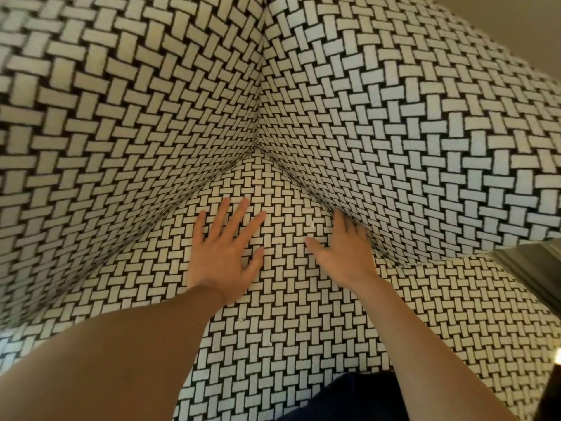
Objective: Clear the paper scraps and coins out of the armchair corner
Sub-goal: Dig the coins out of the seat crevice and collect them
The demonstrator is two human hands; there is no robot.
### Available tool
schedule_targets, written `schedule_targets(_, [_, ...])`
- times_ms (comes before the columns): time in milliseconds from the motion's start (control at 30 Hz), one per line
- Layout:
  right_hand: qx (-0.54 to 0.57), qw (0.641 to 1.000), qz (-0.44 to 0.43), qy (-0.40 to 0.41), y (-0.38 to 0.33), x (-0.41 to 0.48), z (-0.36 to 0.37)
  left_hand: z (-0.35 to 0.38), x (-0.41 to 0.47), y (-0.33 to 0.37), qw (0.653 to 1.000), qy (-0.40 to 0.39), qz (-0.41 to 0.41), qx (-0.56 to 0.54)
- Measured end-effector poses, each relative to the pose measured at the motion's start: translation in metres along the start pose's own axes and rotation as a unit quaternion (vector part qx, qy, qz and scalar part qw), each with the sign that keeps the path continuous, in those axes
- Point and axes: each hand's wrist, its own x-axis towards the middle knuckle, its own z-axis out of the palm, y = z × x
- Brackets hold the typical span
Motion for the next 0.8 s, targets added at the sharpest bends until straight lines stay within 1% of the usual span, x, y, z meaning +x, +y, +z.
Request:
schedule_targets(133, [0.025,0.999,0.038,-0.008,-0.004,0.006,-0.003,0.001,0.000,-0.001,1.000,0.001,0.002,0.000])
schedule_targets(233, [0.009,0.998,0.060,-0.008,-0.007,0.012,-0.003,0.001,0.000,0.000,1.000,0.001,0.001,-0.004])
schedule_targets(367, [-0.003,0.996,0.090,-0.030,-0.011,0.018,-0.002,0.000,-0.001,0.000,1.000,0.000,0.002,-0.001])
schedule_targets(500, [-0.029,0.997,0.074,-0.006,-0.009,0.017,0.006,0.001,-0.001,0.000,1.000,0.003,0.003,-0.003])
schedule_targets(600, [-0.017,0.998,0.067,0.013,-0.007,0.015,0.010,0.001,-0.001,0.000,1.000,0.002,0.000,0.002])
schedule_targets(700, [0.020,0.998,0.053,0.021,-0.006,0.013,0.009,0.002,-0.001,-0.001,1.000,0.001,0.002,0.004])
schedule_targets(800, [0.077,0.996,0.041,0.002,-0.003,0.011,0.003,0.002,0.000,0.000,1.000,0.005,0.003,-0.001])
